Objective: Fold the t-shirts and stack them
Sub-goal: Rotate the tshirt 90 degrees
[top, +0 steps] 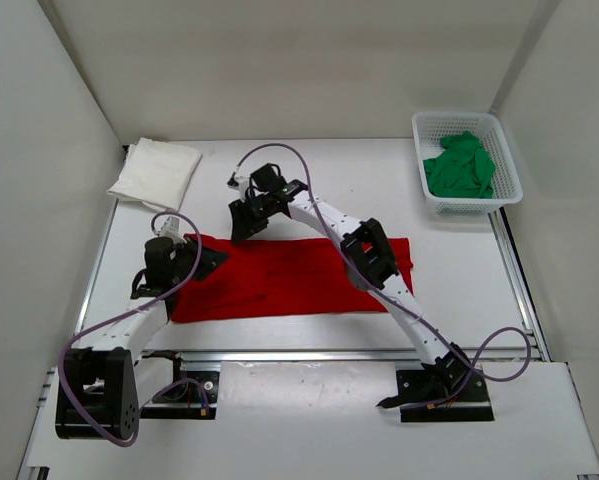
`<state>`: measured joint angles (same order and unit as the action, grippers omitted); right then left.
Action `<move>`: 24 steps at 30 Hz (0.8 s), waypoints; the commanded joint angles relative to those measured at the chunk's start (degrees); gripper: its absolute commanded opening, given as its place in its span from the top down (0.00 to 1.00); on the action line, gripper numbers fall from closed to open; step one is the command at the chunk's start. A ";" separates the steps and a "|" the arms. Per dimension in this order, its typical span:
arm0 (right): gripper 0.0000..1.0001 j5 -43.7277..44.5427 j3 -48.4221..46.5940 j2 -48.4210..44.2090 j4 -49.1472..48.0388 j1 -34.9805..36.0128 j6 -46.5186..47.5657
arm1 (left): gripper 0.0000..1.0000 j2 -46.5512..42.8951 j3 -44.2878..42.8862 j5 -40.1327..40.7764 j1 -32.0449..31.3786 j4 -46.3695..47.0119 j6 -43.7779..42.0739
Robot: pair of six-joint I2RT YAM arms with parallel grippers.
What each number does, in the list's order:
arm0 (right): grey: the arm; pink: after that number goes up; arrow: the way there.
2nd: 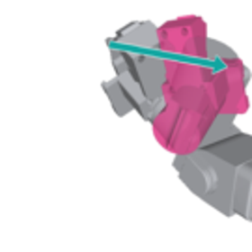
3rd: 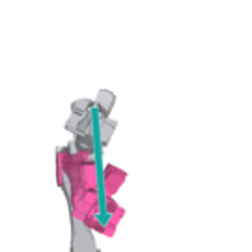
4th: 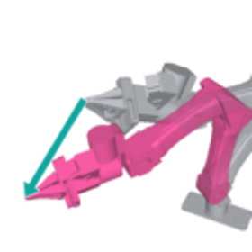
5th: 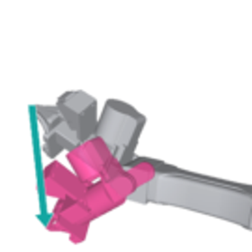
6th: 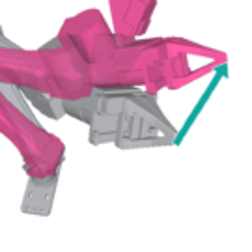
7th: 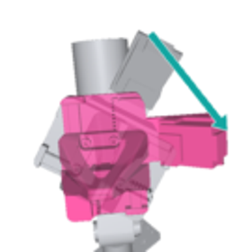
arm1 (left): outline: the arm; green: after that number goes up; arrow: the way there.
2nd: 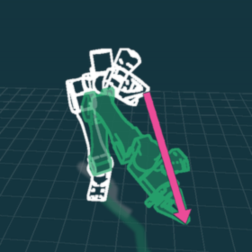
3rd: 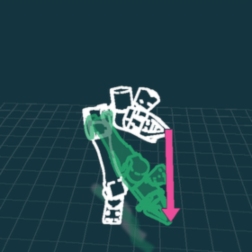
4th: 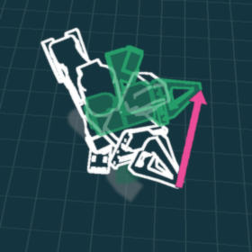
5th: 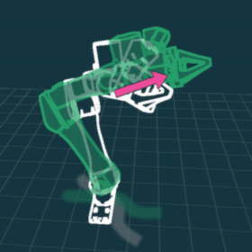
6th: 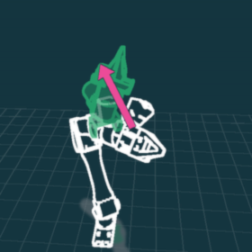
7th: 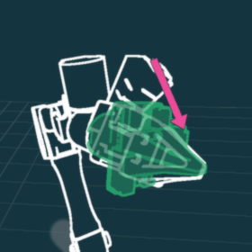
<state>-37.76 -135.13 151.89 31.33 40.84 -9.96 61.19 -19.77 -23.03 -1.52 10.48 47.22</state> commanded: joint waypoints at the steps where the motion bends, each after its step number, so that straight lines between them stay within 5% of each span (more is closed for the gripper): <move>1: 0.58 -4.24 -13.27 6.98 13.56 3.20 4.51 | 0.83 -0.72 -2.90 -1.67 0.02 0.42 -0.64; 7: 1.00 -3.91 -14.88 8.33 11.03 1.01 0.65 | 0.83 -0.99 -4.83 -2.12 1.52 -0.81 -1.08; 18: 0.98 12.34 -24.46 6.30 6.98 -17.89 -21.84 | 0.83 4.10 -6.77 5.53 -10.68 -2.30 -4.06; 21: 0.74 14.19 -26.41 6.14 8.57 -22.55 -24.76 | 0.84 9.01 -7.12 5.97 -16.04 -1.35 -3.98; 24: 0.64 17.27 -26.15 3.42 11.72 -24.58 -23.19 | 0.84 14.04 -7.39 7.72 -23.85 0.59 -2.50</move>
<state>-25.21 -159.94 159.61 39.22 15.05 -30.61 72.40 -25.69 -17.96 -19.53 9.89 44.51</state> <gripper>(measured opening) 0.344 0.159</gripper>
